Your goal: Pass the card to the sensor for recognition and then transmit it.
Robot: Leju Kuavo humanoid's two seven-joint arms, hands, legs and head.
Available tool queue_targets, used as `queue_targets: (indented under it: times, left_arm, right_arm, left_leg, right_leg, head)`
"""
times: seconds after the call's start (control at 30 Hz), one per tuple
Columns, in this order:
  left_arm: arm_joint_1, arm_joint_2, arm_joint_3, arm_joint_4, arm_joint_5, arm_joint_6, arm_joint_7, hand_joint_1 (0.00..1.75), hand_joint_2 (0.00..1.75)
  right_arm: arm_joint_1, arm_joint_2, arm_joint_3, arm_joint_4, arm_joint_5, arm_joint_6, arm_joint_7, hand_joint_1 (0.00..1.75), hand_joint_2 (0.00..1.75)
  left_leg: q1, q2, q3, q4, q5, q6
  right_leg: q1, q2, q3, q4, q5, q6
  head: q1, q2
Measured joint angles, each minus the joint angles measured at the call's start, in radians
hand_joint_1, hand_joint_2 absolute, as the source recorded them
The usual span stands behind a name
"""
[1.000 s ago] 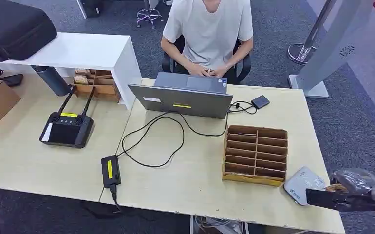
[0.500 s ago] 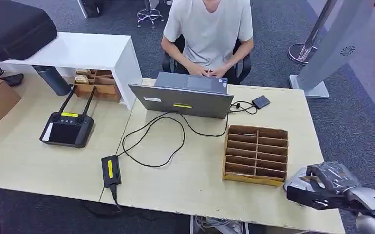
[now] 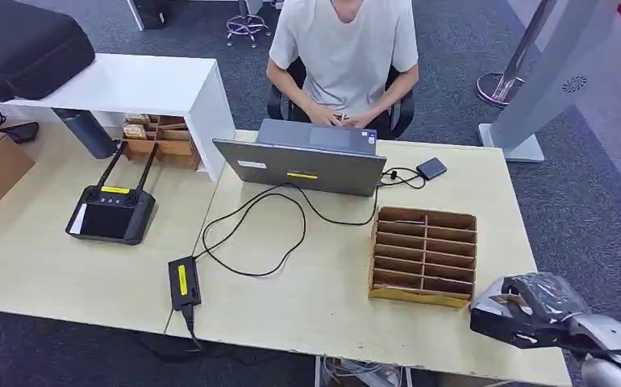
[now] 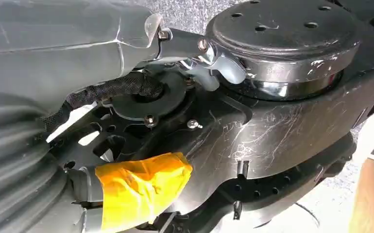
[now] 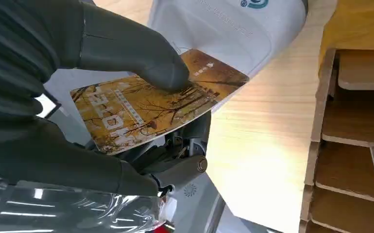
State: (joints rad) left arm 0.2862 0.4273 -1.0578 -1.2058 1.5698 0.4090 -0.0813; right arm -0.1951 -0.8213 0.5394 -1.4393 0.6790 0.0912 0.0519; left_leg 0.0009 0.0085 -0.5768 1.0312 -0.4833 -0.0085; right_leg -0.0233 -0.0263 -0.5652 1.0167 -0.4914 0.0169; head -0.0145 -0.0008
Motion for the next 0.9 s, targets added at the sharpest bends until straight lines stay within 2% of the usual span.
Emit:
queue_targets:
  times: [0.1,0.27,0.43,0.57,0.9]
  left_arm:
    - [0.000,0.001,0.000,0.002,0.000,-0.005,0.002,0.00,1.75]
    - [0.000,0.002,0.000,0.010,0.000,-0.023,0.003,0.00,1.75]
    - [0.000,0.003,0.000,0.010,0.000,-0.021,0.000,0.00,1.75]
    - [0.001,0.004,-0.002,0.009,0.000,-0.016,-0.007,0.00,1.75]
    - [0.002,0.005,-0.012,-0.019,0.001,0.044,-0.037,0.00,1.75]
  right_arm:
    - [-0.009,0.000,0.000,0.004,-0.021,0.036,0.003,1.75,1.75]
    - [-0.021,0.005,0.002,0.011,-0.033,0.038,0.000,1.75,1.75]
    - [-0.029,0.010,0.005,0.020,-0.026,-0.005,-0.017,1.75,1.75]
    - [-0.059,0.024,0.005,0.027,0.020,-0.073,-0.043,1.75,1.75]
    - [-0.277,0.104,0.006,0.074,0.187,-0.315,-0.076,1.75,1.75]
  left_leg:
    - [0.000,0.000,0.002,0.000,0.000,0.000]
    - [0.000,0.000,0.002,0.000,0.000,0.000]
    - [-0.001,0.000,0.002,0.000,0.000,0.001]
    - [-0.001,0.000,0.001,0.000,0.000,0.000]
    - [0.000,0.003,0.000,0.000,0.000,0.000]
  right_leg:
    - [0.000,0.000,0.000,0.000,0.000,0.000]
    - [0.000,0.000,0.003,0.000,0.000,0.000]
    - [-0.001,0.000,0.003,0.000,0.000,0.000]
    - [-0.001,0.001,0.002,0.000,0.000,0.000]
    - [0.001,0.002,0.001,0.000,0.001,-0.001]
  head:
    - [0.000,0.000]
    - [0.000,0.000]
    - [0.000,0.000]
    - [0.000,0.000]
    - [0.001,0.000]
